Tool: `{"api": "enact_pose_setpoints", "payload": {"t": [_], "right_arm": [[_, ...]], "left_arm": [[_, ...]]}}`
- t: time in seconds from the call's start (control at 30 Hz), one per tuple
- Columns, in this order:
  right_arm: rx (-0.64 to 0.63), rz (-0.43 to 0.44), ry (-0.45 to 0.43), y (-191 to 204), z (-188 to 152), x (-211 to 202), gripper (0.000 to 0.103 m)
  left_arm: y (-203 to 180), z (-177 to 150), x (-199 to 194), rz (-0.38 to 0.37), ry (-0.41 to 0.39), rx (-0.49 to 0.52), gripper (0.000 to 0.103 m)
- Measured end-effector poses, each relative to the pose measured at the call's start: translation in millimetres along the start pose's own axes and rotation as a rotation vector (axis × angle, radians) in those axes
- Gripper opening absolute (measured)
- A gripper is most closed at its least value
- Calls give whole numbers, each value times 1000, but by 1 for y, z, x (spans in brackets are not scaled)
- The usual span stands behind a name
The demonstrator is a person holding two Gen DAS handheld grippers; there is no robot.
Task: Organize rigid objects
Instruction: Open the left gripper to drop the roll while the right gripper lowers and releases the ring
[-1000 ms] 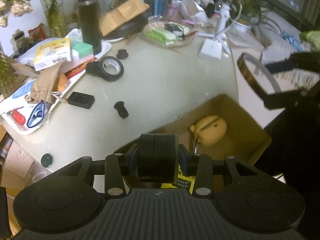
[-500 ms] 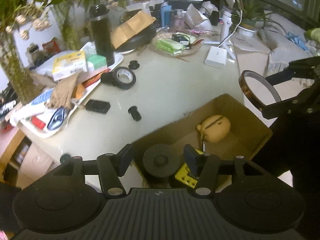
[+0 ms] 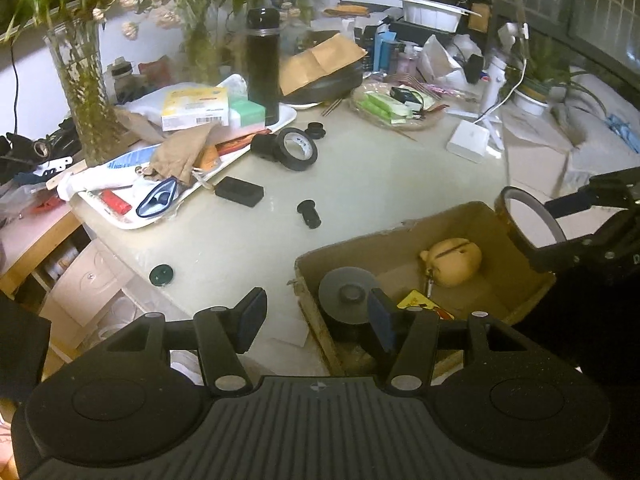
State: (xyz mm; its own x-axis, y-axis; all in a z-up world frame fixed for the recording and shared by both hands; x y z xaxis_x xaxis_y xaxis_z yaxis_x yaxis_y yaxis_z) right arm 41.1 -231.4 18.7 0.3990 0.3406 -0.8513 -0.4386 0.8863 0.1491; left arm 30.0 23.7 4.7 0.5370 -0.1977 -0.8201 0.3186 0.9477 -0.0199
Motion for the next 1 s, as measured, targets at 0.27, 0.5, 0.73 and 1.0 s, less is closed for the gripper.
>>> {"api": "enact_pose_setpoints", "payload": {"t": [0.27, 0.5, 0.73, 1.0], "right_arm": [[-30, -23, -21, 11, 16, 8, 97], [-12, -43, 11, 8, 14, 25, 103], [-3, -26, 12, 5, 12, 21, 103], [15, -29, 8, 0, 12, 19, 103]], "left_arm": [[4, -6, -1, 1, 4, -12, 55], [7, -6, 0, 3, 8, -19, 55], [2, -4, 2, 11, 13, -6, 55], [0, -2, 4, 12, 9, -2, 55]]}}
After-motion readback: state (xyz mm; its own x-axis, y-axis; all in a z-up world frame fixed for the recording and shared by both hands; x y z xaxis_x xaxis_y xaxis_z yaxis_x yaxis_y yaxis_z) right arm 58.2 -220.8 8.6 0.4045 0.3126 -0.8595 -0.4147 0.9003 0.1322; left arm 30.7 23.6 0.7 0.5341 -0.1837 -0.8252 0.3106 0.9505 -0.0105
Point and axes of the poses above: each gripper's, at about its wrist camera, not at the fingertips, and x roughly the way its jaws point, y to its left, z to its top, the point moved 2 cm from there along x, roughly the way its jaws point, and after that the axes turned 9 degrees about y, right-handed, at the moved point
